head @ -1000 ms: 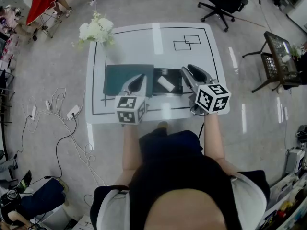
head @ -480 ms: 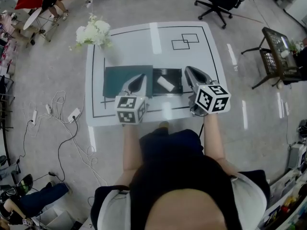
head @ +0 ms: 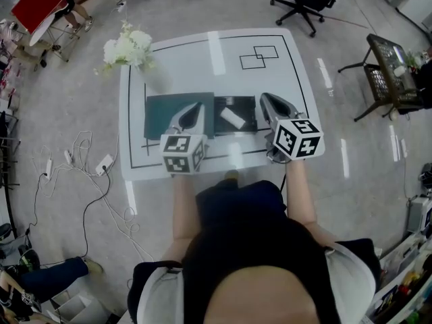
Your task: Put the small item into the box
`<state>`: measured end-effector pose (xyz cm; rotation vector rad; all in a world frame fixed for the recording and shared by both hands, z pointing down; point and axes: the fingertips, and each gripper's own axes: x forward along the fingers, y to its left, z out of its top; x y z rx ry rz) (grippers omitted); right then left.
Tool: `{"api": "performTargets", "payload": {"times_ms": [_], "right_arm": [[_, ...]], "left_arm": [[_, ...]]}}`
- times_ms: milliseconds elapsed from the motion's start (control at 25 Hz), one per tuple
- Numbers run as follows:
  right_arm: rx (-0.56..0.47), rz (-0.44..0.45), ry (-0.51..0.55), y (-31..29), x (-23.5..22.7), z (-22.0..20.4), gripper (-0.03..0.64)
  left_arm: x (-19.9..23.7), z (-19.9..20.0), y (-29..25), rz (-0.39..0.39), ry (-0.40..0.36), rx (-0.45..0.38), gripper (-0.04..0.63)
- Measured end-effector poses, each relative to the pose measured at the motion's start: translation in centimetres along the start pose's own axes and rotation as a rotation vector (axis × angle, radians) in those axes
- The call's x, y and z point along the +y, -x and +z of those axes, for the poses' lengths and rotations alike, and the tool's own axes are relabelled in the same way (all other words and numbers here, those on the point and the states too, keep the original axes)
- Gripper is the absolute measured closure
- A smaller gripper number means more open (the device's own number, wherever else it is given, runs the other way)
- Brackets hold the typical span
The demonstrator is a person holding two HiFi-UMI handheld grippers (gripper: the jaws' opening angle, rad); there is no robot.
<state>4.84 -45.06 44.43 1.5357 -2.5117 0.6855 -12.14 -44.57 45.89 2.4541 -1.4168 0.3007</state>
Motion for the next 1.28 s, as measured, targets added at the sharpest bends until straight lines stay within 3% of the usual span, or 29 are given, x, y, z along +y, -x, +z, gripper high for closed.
{"api": "performTargets", "payload": {"times_ms": [1280], "right_arm": [[0.025,-0.030,0.007,-0.7,-0.3,-0.9,0.617]], "left_arm": [[0.1,-0.2,-1.1,-0.040,-0.003,0.003,0.586]]}}
